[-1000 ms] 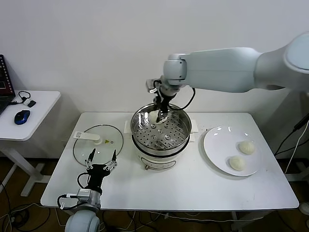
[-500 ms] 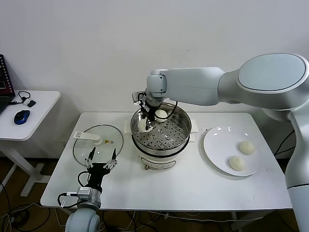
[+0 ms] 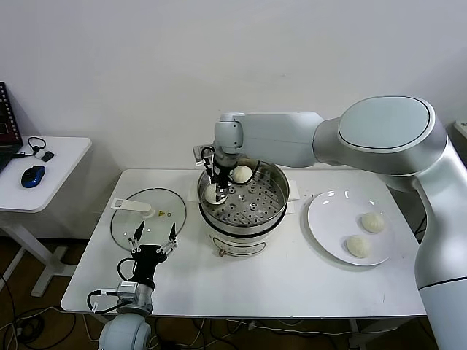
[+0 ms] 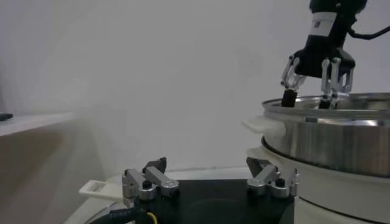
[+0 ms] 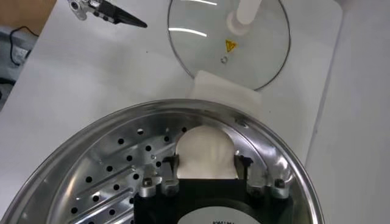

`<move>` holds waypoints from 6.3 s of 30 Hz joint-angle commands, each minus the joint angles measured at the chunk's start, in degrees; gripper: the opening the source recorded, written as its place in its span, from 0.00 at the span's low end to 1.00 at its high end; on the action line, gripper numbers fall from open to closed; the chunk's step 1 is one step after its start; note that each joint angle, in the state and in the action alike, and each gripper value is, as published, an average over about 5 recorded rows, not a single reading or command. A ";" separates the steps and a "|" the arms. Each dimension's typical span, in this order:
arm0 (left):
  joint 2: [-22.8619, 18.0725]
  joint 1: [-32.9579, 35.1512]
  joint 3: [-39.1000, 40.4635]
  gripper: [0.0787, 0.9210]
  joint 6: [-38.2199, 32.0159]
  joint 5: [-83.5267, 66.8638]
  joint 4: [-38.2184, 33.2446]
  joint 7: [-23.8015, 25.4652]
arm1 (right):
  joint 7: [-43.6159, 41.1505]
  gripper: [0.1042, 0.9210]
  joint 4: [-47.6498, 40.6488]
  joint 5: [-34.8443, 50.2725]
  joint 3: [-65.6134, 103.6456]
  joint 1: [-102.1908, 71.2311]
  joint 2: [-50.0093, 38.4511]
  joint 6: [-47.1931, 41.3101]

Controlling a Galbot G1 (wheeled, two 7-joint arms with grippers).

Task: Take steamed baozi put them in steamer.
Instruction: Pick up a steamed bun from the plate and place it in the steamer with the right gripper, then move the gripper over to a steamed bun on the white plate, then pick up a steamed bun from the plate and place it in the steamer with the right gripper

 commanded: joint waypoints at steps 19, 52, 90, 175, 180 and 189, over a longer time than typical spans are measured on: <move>0.04 1.23 -0.03 0.88 0.31 0.44 -1.93 0.01 | -1.75 0.88 22.80 3.75 -10.52 19.99 -21.34 1.99; -1.76 2.54 0.15 0.88 -0.15 2.50 -0.37 -0.15 | -4.30 0.88 19.69 -23.39 -11.77 5.61 -51.77 13.01; -2.01 3.16 -0.07 0.88 -0.31 3.13 0.16 -0.30 | -3.27 0.88 7.89 -29.21 7.80 -16.68 -50.55 12.35; -1.42 3.21 -0.47 0.88 -0.08 2.52 -1.67 -0.37 | 5.29 0.71 32.54 -41.08 -4.27 17.28 -20.27 35.50; -1.50 3.21 -0.53 0.88 -0.22 2.55 -1.25 -0.42 | 5.25 0.72 30.07 -42.72 -3.61 13.51 -18.46 36.18; -2.00 3.20 -0.76 0.88 -0.22 2.60 -1.13 -0.47 | 5.55 0.72 23.79 -45.09 -2.03 8.67 -14.47 39.18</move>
